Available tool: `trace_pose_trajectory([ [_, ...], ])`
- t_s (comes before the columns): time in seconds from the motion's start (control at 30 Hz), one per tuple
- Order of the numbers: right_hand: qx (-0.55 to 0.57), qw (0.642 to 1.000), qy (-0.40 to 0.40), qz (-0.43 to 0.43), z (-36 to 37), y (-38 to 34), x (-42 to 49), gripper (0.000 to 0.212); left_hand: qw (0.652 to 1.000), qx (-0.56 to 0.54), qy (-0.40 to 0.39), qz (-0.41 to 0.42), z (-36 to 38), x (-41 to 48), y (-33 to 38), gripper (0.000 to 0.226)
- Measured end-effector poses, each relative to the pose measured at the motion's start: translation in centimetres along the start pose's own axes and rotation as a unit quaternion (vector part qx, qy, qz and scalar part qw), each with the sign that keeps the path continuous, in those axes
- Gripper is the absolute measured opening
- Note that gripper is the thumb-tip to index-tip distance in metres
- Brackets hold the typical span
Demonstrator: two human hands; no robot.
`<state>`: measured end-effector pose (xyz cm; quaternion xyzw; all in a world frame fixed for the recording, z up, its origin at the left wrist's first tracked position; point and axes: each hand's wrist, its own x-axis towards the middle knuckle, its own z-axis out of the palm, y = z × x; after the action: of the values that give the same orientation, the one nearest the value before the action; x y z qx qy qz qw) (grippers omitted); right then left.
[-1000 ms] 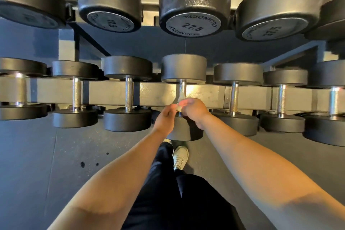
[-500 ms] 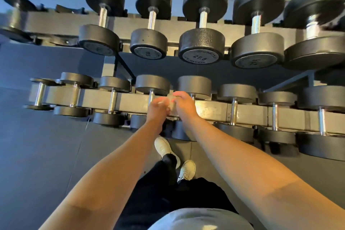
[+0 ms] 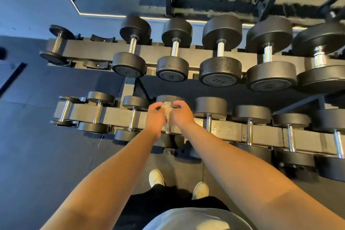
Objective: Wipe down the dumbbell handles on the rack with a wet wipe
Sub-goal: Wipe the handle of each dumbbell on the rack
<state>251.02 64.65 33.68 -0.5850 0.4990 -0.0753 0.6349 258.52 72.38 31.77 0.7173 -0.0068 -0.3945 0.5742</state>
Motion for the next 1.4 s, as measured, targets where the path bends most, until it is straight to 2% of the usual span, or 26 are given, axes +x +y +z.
trace_pose_trajectory([
  [0.13,0.003,0.998,0.025,-0.049,3.5,-2.1,0.7,0.028,0.998,0.040,0.011,0.050,-3.3,2.6,1.8,0.020],
  [0.23,-0.004,0.996,0.058,-0.068,5.5,-3.6,1.7,0.021,0.996,0.068,0.025,0.045,-5.2,4.8,2.7,0.025],
  [0.43,0.057,0.992,0.086,-0.077,7.8,-6.5,3.3,0.026,0.989,0.124,0.026,0.079,-7.1,7.2,4.9,0.026],
  [0.57,0.087,0.987,0.120,-0.061,8.6,-7.7,5.1,0.025,0.956,0.211,0.107,0.175,-7.1,8.3,6.5,0.030],
  [0.6,0.092,0.985,0.132,-0.059,8.8,-7.9,5.6,0.025,0.947,0.220,0.103,0.209,-7.0,8.7,6.8,0.031],
  [0.67,0.096,0.981,0.156,-0.058,8.7,-8.3,6.6,0.022,0.944,0.199,0.045,0.258,-6.7,9.6,7.5,0.025],
  [0.77,0.129,0.977,0.160,-0.053,7.9,-9.2,8.2,0.016,0.956,0.166,-0.068,0.232,-5.6,10.6,8.8,0.020],
  [0.9,0.187,0.972,0.140,-0.028,6.8,-11.1,11.0,0.020,0.961,0.185,-0.113,0.173,-3.4,12.4,10.1,0.029],
  [0.97,0.187,0.973,0.131,-0.031,6.0,-12.1,12.6,0.021,0.959,0.192,-0.111,0.177,-2.3,13.7,11.2,0.029],
  [1.1,0.136,0.976,0.141,-0.091,4.5,-13.3,16.2,0.021,0.958,0.212,-0.076,0.176,0.0,16.8,13.6,0.019],
  [1.17,0.128,0.976,0.148,-0.093,3.9,-13.7,18.3,0.019,0.959,0.219,-0.052,0.173,1.3,18.3,14.7,0.019],
  [1.23,0.117,0.976,0.159,-0.089,3.2,-13.9,20.0,0.019,0.945,0.266,-0.019,0.190,2.4,19.9,15.7,0.022],
  [1.4,0.000,0.978,0.185,-0.093,1.6,-13.9,24.2,0.020,0.929,0.307,0.003,0.205,4.6,23.3,17.3,0.020],
])
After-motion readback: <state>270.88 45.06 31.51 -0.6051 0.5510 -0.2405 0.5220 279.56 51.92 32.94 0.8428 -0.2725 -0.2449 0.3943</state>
